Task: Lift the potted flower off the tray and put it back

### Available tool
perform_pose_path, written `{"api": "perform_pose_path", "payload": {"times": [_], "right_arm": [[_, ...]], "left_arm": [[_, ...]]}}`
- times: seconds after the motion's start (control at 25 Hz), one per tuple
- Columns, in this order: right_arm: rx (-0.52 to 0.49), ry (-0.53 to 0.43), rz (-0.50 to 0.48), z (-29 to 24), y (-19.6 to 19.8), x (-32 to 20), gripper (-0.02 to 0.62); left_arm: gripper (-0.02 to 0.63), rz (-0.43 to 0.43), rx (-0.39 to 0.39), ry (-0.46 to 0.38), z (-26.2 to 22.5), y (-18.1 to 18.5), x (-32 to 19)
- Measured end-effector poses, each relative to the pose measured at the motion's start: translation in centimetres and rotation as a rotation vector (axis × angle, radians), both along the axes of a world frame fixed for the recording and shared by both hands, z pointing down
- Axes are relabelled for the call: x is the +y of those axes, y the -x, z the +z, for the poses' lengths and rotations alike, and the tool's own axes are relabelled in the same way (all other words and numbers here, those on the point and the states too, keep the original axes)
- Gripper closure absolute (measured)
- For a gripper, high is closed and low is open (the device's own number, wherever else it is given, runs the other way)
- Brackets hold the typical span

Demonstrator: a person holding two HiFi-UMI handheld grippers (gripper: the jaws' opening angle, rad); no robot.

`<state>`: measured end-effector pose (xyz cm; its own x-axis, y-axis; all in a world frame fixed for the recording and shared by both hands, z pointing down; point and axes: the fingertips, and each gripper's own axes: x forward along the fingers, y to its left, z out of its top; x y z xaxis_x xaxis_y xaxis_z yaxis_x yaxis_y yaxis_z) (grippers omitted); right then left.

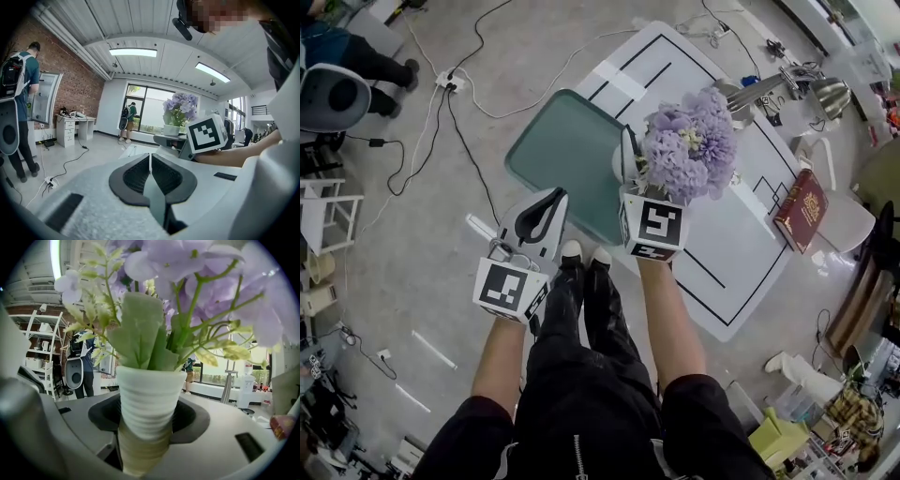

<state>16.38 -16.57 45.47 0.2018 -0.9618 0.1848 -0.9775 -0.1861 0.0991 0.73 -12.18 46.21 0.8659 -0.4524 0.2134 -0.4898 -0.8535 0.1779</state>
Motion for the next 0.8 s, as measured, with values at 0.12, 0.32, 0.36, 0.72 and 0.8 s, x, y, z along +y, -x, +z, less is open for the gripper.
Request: {"api": "perform_pose_path", "payload": {"times": [0.12,0.32,0.36,0.72,0.8], "right_arm": [[0.008,0.006,-0.007,-1.3,-0.2,1.3,0.336],[0.009,-0.009,0.005,-3.9,-0.7,3.7,0.336],[0.009,-0.008,0.009,-4.3,-0.7,4.2,0.336],[-0.01,0.018,0.067,-6.8,-1.5,9.7,0.336],[-0.014,0.021,0.092,-7.3,-2.0,10.9,0.336]], "left_arm": [[0.588,0.025,0.006,-0.011,-1.2,-1.5,0.3],[0.588,0.081,0.014,-0.043,-3.3,-4.0,1.2],[0.588,0.091,0.016,-0.047,-3.7,-4.4,1.4],[0.588,0.174,0.028,-0.054,-6.4,-7.6,4.2],[0.588,0.187,0.03,-0.054,-6.7,-8.1,4.6]]}}
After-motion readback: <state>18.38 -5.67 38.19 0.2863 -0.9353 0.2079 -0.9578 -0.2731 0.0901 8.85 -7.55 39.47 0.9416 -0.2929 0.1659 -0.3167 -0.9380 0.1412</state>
